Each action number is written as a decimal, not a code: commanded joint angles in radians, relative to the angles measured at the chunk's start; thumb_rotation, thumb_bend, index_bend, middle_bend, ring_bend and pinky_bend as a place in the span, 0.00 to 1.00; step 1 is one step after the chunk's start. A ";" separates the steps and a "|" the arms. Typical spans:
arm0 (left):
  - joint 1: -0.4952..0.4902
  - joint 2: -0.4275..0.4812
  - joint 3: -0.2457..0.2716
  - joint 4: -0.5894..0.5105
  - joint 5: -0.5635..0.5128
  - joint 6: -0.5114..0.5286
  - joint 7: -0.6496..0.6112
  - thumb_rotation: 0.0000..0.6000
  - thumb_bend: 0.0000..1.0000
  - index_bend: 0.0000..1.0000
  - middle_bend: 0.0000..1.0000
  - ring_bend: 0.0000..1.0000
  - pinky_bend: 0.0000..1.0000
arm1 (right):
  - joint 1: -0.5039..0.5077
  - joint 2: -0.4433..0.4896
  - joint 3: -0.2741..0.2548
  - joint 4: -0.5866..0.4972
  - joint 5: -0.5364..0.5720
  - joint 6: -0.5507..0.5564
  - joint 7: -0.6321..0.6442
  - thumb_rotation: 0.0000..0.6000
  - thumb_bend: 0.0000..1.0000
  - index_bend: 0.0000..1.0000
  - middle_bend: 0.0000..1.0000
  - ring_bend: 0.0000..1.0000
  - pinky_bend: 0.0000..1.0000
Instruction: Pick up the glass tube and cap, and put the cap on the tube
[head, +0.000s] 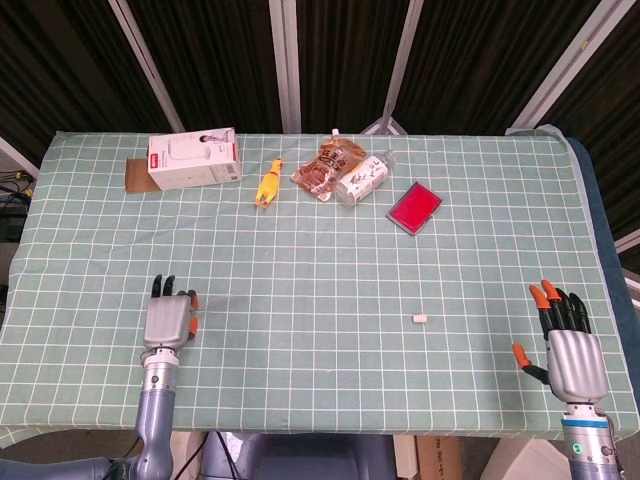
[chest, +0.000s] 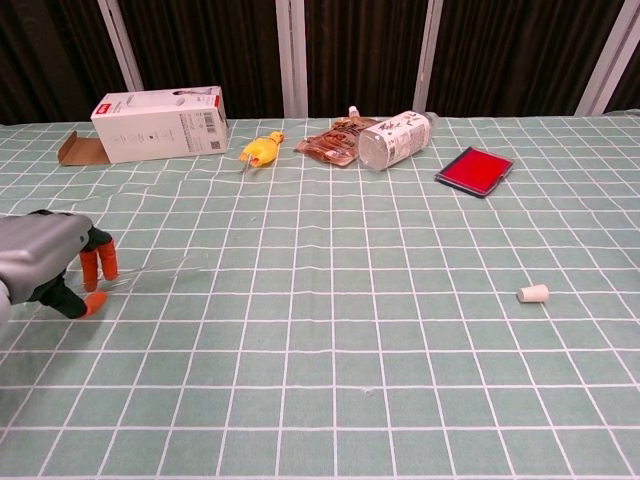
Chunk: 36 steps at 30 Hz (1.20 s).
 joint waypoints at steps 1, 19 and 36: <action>-0.004 0.027 0.023 0.001 0.085 0.003 -0.059 1.00 0.60 0.50 0.53 0.11 0.00 | 0.000 0.000 0.000 0.000 -0.001 0.000 0.000 1.00 0.37 0.00 0.00 0.00 0.00; -0.068 0.192 0.092 0.113 0.454 -0.070 -0.363 1.00 0.61 0.50 0.53 0.11 0.00 | 0.037 0.003 -0.002 -0.031 -0.003 -0.059 -0.033 1.00 0.37 0.00 0.00 0.00 0.00; -0.129 0.321 -0.005 -0.002 0.461 -0.147 -0.473 1.00 0.61 0.50 0.53 0.11 0.00 | 0.199 -0.162 0.068 -0.093 0.207 -0.252 -0.341 1.00 0.37 0.32 0.09 0.00 0.00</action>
